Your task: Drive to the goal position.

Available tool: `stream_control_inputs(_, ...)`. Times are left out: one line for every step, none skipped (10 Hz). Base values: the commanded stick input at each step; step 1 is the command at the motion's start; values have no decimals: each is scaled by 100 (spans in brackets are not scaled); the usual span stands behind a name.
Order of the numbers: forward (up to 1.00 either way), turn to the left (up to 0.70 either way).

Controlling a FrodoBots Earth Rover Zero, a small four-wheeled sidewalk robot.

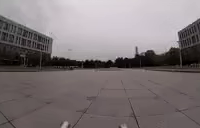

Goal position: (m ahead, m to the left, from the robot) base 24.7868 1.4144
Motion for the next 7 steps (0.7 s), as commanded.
stream_control_inputs(5,0)
stream_control_inputs(5,0)
stream_control_inputs(5,0)
stream_control_inputs(5,0)
stream_control_inputs(5,0)
stream_control_inputs(5,0)
stream_control_inputs(5,0)
